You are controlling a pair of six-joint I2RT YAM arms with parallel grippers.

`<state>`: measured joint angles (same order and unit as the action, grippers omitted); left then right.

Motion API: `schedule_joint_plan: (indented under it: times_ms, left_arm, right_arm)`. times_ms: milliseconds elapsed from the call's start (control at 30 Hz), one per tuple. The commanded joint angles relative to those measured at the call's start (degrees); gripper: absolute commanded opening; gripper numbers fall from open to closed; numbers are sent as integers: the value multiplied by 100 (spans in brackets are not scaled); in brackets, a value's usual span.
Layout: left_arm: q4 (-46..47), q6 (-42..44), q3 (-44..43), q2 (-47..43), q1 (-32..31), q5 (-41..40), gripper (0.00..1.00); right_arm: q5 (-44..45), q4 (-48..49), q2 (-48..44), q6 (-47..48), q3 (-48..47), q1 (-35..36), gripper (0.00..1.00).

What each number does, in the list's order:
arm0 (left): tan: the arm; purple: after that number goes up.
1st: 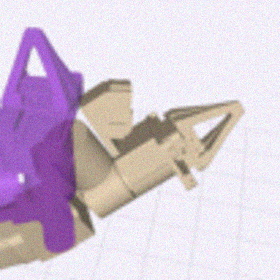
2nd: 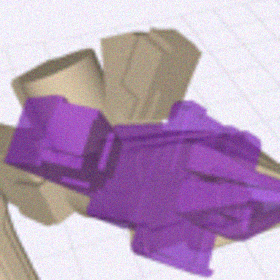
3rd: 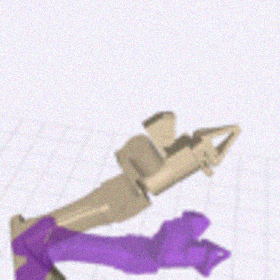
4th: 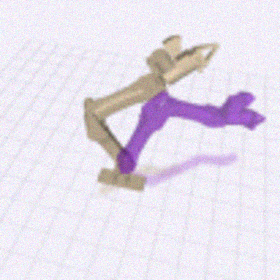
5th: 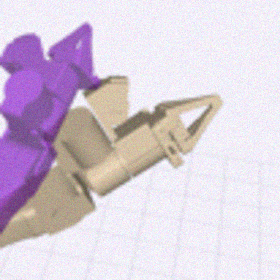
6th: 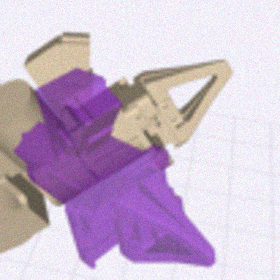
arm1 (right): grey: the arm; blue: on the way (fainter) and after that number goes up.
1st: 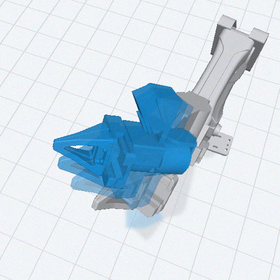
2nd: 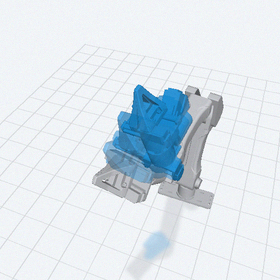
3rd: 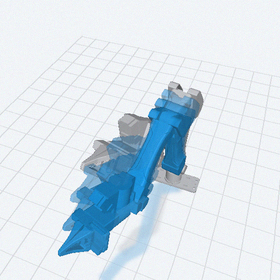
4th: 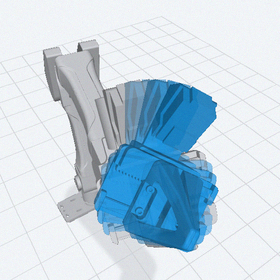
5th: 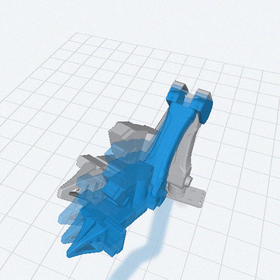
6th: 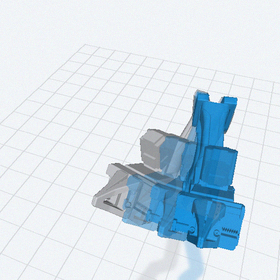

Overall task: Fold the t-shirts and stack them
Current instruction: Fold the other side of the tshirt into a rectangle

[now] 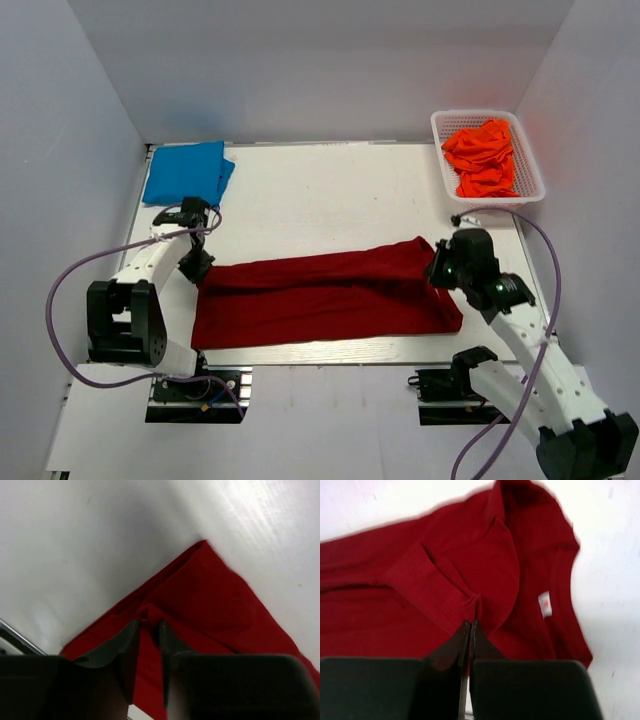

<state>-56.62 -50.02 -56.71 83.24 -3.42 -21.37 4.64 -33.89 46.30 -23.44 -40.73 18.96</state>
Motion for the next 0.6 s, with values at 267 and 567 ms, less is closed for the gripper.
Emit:
schedule_joint_plan:
  times_ms: [267, 567]
  left_arm:
    - [-1501, -553, -313, -405, 43, -421, 100]
    - [982, 598, -263, -399, -80, 1949, 100]
  right_arm:
    - [-1201, -1550, -859, -1198, 435, 46, 90]
    - [-1027, 364, 518, -1355, 311, 46, 90]
